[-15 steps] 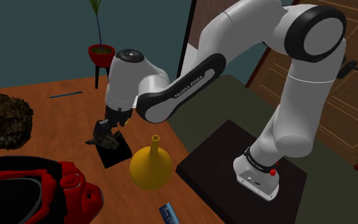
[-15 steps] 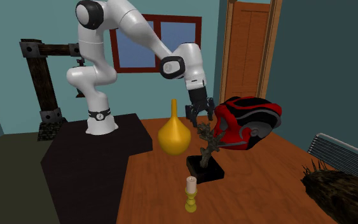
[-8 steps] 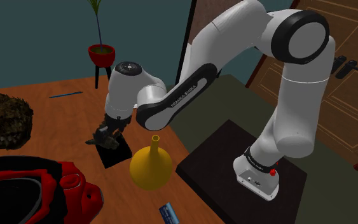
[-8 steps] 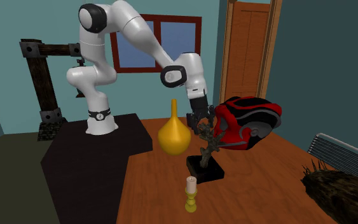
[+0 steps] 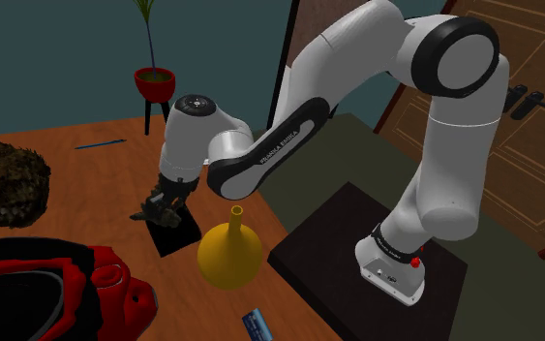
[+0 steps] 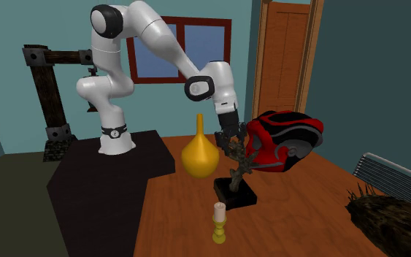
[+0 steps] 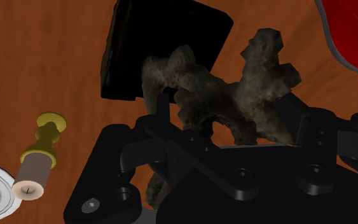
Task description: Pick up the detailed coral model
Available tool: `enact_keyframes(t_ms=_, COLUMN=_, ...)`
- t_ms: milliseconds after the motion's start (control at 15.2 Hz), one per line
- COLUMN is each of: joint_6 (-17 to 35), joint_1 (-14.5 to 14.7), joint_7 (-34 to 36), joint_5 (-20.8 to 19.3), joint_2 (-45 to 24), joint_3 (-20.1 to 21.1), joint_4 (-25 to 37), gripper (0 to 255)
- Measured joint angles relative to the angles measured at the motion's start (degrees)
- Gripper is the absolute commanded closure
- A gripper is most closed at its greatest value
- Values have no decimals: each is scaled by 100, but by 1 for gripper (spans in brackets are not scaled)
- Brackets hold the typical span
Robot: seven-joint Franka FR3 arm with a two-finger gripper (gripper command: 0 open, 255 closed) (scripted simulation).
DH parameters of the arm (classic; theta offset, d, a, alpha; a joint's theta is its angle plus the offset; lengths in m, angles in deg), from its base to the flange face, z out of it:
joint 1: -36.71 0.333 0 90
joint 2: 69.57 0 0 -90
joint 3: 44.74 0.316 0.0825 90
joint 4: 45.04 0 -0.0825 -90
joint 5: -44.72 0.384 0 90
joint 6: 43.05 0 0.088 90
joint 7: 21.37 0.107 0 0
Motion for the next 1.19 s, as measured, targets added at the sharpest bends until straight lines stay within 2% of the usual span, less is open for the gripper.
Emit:
enact_keyframes(t_ms=462, joint_6=-150, joint_1=-93, joint_7=-111, joint_5=142, joint_2=165, joint_3=98, joint_4=-23, gripper=255)
enact_keyframes(t_ms=1188, joint_6=-819, joint_1=-307, joint_7=-460, joint_5=638, joint_2=709, joint_3=396, joint_4=149, gripper=255)
